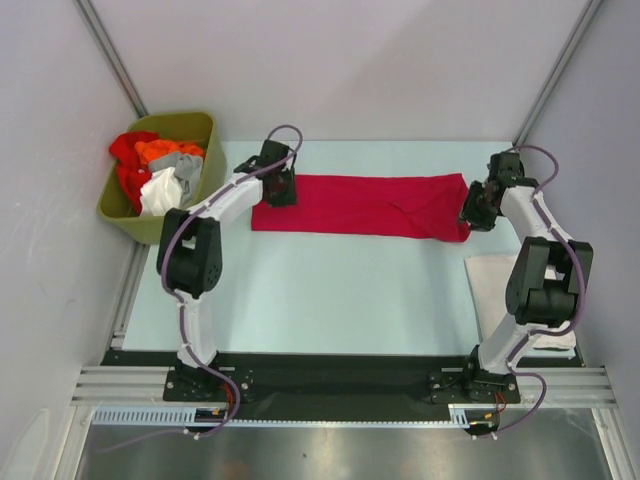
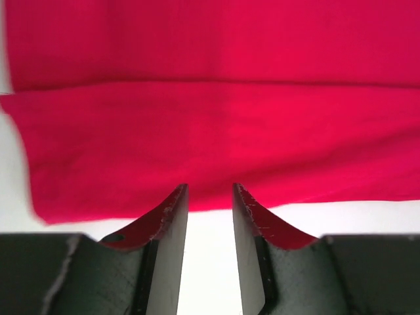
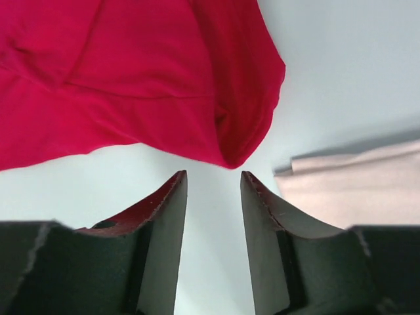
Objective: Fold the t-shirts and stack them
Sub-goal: Fold the tshirt
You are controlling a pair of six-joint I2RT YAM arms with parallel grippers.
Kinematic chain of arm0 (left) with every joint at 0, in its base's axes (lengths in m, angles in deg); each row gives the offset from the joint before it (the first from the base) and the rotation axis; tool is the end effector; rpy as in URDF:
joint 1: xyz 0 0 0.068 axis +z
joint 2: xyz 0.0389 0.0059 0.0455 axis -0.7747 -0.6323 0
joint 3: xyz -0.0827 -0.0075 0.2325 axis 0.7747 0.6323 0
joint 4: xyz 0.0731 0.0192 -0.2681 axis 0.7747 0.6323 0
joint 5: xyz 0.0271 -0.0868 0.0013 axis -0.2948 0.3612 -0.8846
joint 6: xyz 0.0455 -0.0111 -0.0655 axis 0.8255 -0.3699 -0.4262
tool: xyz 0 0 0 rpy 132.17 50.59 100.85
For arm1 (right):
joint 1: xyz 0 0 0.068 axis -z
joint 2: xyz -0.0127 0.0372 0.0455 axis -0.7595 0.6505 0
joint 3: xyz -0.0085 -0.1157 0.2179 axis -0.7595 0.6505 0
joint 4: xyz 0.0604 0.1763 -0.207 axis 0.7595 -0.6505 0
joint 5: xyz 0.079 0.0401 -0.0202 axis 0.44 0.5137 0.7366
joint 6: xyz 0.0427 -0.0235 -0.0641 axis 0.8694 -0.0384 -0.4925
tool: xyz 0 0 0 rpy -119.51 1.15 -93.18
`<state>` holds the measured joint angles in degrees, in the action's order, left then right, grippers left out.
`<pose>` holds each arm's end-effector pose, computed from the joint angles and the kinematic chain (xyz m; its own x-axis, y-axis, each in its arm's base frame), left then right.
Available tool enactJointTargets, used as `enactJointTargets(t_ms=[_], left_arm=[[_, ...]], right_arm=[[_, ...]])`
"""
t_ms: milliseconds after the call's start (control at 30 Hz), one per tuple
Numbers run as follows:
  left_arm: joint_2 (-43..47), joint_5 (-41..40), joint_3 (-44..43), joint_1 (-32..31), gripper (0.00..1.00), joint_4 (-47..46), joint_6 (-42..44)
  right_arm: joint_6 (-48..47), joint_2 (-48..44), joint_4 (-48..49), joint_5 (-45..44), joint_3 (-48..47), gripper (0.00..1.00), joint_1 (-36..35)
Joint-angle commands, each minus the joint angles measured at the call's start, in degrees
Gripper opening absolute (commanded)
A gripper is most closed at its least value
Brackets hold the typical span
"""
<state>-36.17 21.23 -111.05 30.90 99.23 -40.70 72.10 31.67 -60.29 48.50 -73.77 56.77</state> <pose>0.4476 -0.1584 0.1756 -0.8053 -0.0968 -0.5849 0.0196 0.9817 -0.1895 0.3897 -0.0440 0.1855 -0.8111 0.3747 -0.4492 0.3129 0.9267 0.2081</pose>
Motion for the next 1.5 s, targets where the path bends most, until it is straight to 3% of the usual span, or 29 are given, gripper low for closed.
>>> enactJointTargets(t_ms=[0, 133, 300, 467, 633, 1033, 1167, 1267, 1400, 1467], left_arm=[[-3.2, 6.0, -3.3, 0.5, 0.38, -1.1, 1.2], [-5.9, 9.0, -3.8, 2.2, 0.39, -1.1, 0.1], [-7.0, 11.7, -1.2, 4.2, 0.4, -1.8, -2.5], [-7.5, 11.7, -0.3, 4.8, 0.4, -2.5, -2.7], [-9.3, 11.5, -0.7, 6.2, 0.4, -1.1, -2.7], [-11.1, 11.5, -0.9, 8.5, 0.4, 0.7, -1.6], [-11.2, 11.8, -2.2, 8.6, 0.4, 1.8, -0.8], [-10.4, 11.8, -1.9, 8.6, 0.4, 2.1, -0.8], [-8.6, 11.2, -1.6, 8.7, 0.4, 3.2, -0.6], [-7.6, 11.0, -1.5, 8.6, 0.4, 3.9, -0.5]], right_arm=[[-5.0, 1.9, 6.3, 1.6, 1.4, 0.45, 0.6], [-6.4, 4.6, 6.1, 3.3, 0.1, 0.56, -0.6], [-7.2, 6.9, 7.5, 3.6, -0.3, 0.55, -1.6], [-5.8, 10.5, 8.5, 3.5, -2.4, 0.45, -1.6], [-5.0, 12.1, 10.3, 1.1, -5.4, 0.08, -1.7], [-5.8, 21.5, 5.2, -10.0, -15.3, 0.04, -1.4], [-4.7, 22.5, 2.1, -9.9, -16.7, 0.11, -0.3], [-3.4, 19.7, -0.2, -8.8, -16.4, 0.23, -0.1], [-0.2, 15.7, -5.9, -6.6, -17.4, 0.5, 0.6], [1.3, 13.3, -8.1, -6.6, -17.9, 0.55, 1.3]])
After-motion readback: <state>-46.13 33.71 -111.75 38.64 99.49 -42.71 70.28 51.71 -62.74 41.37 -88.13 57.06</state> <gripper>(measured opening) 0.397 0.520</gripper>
